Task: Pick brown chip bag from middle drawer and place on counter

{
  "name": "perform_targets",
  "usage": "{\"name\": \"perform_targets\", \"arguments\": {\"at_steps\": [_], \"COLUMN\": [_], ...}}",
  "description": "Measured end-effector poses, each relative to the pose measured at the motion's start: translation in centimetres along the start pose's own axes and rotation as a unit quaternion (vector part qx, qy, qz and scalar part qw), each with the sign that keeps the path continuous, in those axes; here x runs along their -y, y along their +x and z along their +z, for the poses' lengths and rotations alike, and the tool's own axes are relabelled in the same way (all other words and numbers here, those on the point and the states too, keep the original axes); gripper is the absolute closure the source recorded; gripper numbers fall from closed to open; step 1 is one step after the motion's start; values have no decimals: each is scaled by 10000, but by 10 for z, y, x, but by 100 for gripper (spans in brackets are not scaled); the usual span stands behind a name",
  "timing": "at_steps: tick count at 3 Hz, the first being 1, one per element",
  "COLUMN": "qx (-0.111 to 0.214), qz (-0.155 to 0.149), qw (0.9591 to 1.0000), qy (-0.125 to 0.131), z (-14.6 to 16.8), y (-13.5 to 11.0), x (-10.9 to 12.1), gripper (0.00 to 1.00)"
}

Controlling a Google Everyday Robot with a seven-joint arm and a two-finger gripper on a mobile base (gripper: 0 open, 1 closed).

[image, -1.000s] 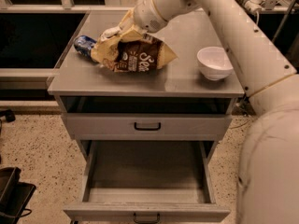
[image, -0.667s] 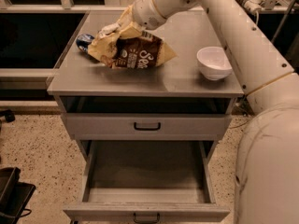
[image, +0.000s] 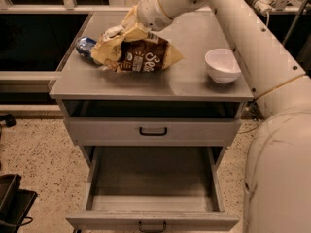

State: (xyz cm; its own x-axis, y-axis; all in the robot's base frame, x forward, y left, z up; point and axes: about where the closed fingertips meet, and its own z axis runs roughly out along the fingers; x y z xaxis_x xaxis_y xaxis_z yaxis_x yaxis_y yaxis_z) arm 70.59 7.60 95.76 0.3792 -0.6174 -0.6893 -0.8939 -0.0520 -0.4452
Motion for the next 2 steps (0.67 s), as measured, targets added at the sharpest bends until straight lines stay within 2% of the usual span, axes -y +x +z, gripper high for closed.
{"name": "perform_targets", "arguments": {"at_steps": [1, 2], "qx": [0, 0], "qz": [0, 0], "qw": [10000, 10000], "qy": [0, -1], "z": [0, 0], "y": [0, 0], "x": [0, 0], "gripper": [12, 0]}}
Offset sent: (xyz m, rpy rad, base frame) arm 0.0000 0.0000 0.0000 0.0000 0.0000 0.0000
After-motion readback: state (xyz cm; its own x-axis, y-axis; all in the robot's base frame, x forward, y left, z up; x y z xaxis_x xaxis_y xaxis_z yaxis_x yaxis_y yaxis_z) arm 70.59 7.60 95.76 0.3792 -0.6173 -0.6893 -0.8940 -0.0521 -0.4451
